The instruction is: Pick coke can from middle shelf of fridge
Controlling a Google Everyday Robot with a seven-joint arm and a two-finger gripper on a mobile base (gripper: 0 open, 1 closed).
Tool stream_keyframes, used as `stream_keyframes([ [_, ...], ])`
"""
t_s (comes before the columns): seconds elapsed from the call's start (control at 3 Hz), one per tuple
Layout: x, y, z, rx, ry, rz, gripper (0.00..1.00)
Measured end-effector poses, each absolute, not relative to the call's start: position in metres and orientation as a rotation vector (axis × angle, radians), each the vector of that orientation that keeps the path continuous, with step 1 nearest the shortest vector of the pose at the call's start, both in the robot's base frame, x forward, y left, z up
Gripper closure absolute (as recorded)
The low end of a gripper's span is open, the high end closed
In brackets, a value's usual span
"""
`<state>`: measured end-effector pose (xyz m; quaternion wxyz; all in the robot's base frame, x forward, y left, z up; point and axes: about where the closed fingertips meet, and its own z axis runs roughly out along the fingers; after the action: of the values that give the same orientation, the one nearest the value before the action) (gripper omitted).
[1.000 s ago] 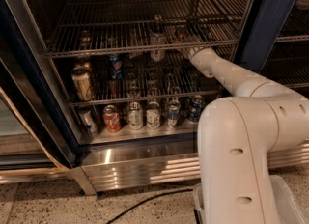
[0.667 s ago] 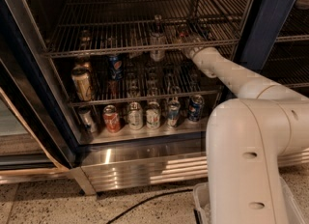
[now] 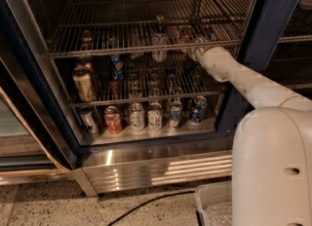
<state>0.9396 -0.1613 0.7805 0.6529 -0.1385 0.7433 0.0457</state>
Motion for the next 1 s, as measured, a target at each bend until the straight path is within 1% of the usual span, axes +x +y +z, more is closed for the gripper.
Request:
stream_keyframes([
  [0.33, 0.932, -0.155, 0.785, -0.324, 1.685, 0.139, 1.00],
  [1.0, 0.898, -0.135, 0.781, -0.356, 1.710, 0.242, 1.00],
])
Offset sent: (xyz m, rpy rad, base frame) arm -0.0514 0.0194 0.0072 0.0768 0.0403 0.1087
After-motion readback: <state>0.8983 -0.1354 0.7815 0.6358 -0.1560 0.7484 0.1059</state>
